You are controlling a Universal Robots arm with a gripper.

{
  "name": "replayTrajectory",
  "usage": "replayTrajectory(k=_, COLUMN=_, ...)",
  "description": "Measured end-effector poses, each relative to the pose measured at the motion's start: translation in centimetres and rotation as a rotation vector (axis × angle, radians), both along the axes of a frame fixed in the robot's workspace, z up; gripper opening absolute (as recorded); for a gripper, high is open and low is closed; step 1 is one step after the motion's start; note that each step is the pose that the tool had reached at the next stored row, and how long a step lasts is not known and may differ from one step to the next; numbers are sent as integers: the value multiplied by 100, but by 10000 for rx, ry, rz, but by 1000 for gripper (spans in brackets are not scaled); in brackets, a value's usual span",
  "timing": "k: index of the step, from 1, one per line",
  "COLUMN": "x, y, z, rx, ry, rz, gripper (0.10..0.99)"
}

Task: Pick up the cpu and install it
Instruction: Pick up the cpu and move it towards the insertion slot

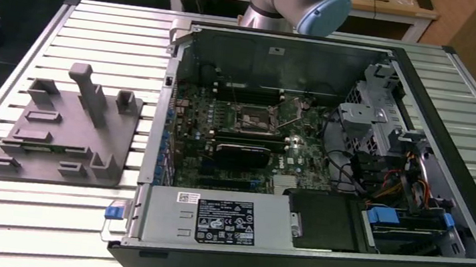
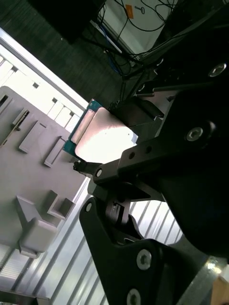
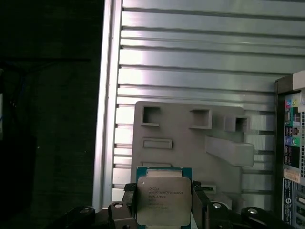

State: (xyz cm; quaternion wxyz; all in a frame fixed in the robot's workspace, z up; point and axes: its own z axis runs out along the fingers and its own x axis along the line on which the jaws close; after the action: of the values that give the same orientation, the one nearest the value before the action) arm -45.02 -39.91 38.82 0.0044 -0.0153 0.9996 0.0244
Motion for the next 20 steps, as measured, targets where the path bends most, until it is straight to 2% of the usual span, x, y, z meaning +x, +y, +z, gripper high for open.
replayTrajectory(k=20, x=414, y=0, z=-1, rx=0, ry=2, rz=-2, gripper=545)
